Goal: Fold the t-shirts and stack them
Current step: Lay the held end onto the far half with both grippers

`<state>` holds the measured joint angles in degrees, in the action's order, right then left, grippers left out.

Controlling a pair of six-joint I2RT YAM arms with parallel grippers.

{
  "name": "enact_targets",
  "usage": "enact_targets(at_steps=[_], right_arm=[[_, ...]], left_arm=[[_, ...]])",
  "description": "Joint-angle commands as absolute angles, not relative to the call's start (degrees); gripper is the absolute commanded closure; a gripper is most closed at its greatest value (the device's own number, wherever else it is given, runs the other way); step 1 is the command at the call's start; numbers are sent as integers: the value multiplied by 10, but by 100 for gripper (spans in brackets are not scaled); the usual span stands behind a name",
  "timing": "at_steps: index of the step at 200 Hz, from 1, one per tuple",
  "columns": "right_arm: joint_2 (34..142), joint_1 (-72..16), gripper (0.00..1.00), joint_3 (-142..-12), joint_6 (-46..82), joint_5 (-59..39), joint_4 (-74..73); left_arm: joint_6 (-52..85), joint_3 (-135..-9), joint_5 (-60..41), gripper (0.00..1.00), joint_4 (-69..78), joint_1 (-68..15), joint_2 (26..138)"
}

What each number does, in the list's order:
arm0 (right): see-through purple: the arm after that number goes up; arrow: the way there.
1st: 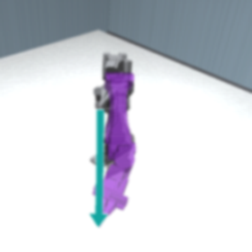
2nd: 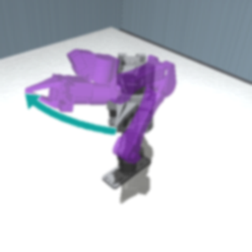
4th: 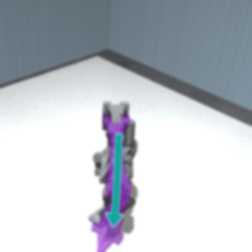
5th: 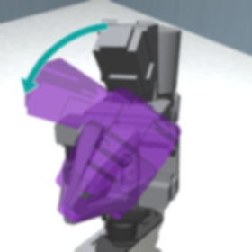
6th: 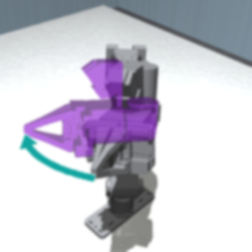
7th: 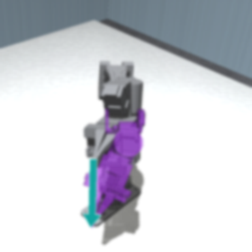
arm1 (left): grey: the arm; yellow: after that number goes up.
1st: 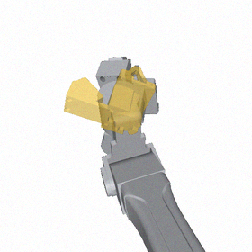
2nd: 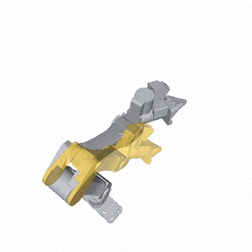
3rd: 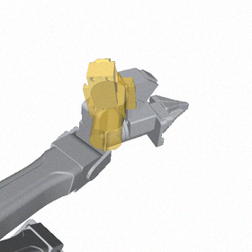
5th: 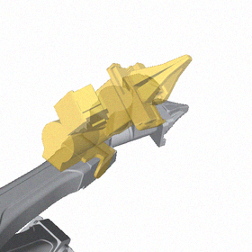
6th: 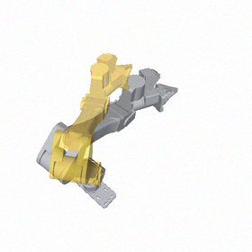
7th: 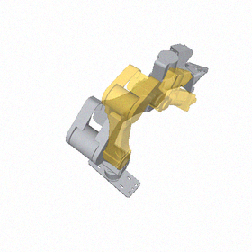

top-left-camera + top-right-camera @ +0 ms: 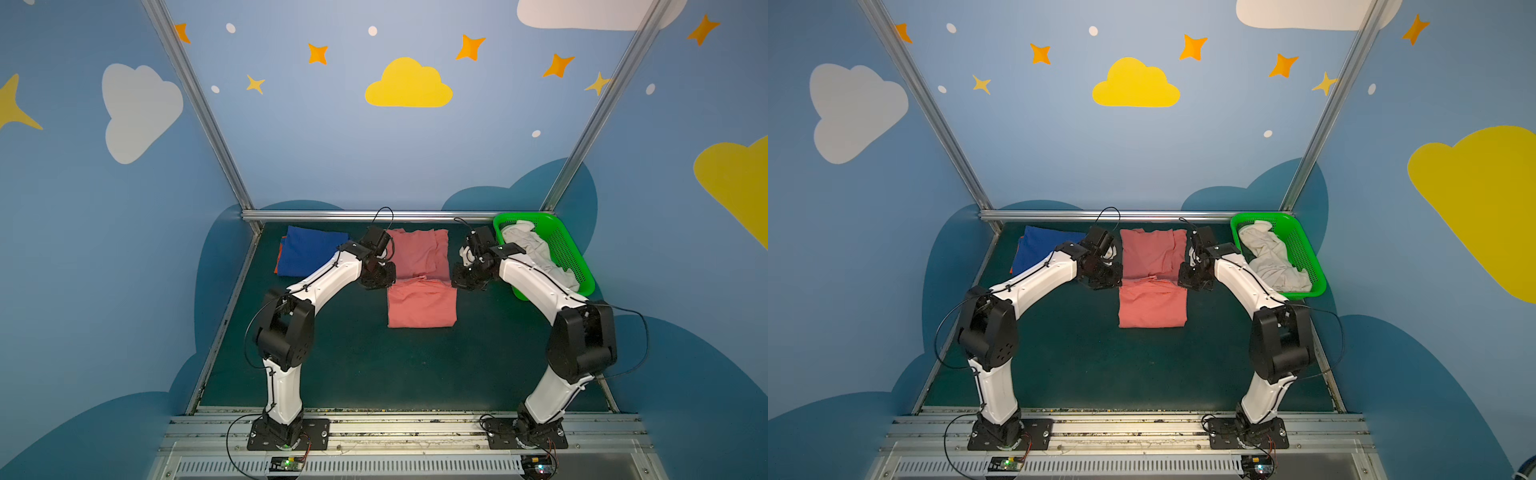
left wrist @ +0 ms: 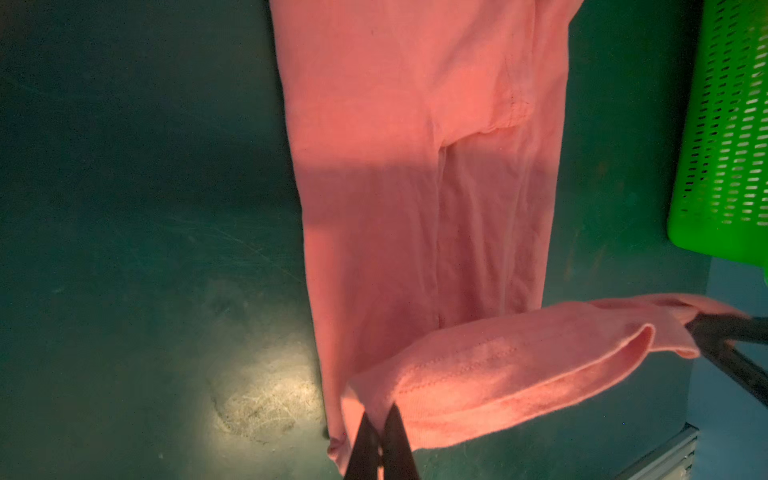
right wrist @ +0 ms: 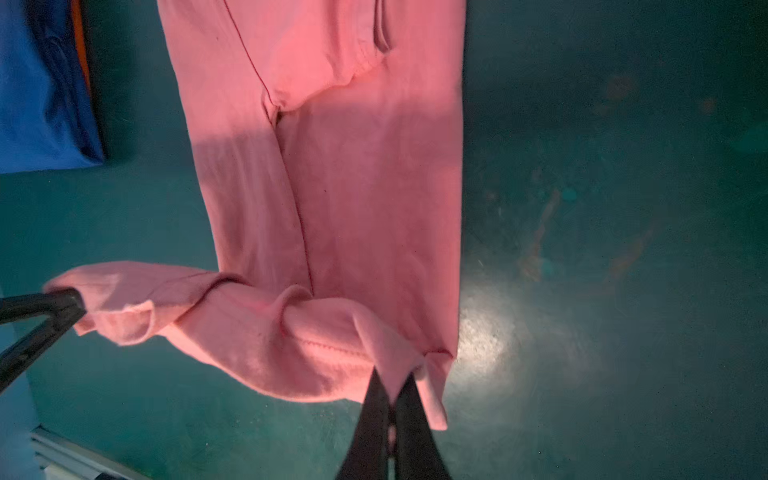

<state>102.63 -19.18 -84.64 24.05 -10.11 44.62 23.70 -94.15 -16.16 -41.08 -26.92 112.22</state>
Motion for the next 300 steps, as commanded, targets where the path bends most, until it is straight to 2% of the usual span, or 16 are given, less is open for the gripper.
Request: enact_targets(at_steps=[1,63,145,184,227,240,257,271,278,286,300], right_arm=[[1072,-178,100,-896,218,-137,456],[1205,-158,100,-1030,205,-160,492],[1252,-145,100,-1072,204,-184,495],[1291,-135,100,-1096,200,-198,507],[1312,-121,85,-1125,204,-228,513],[1305,-115,74,-1128,209,-243,512],[1283,-109,66,-1120,213,-256,504],[1252,-110,58,-1095,210,-275,490],[1233,-111,54,-1075,210,-283,476],[1210,-113,51,-1049,211,-285,462],[1175,-118,48,-1006,215,-284,444]], left_arm=[[210,-976,-193,95,-444,-247,1152],[189,-1090,-248,95,-461,-220,1256],[177,-1194,-257,95,-501,-205,1339],[191,-1202,-264,88,-487,-197,1361],[207,-1243,-299,68,-475,-188,1392],[211,-1257,-303,57,-476,-186,1394],[212,-1271,-302,44,-484,-183,1389],[204,-1266,-306,22,-482,-183,1371],[201,-1256,-305,15,-477,-183,1358],[201,-1238,-299,10,-470,-183,1340],[203,-1199,-290,9,-452,-183,1306]])
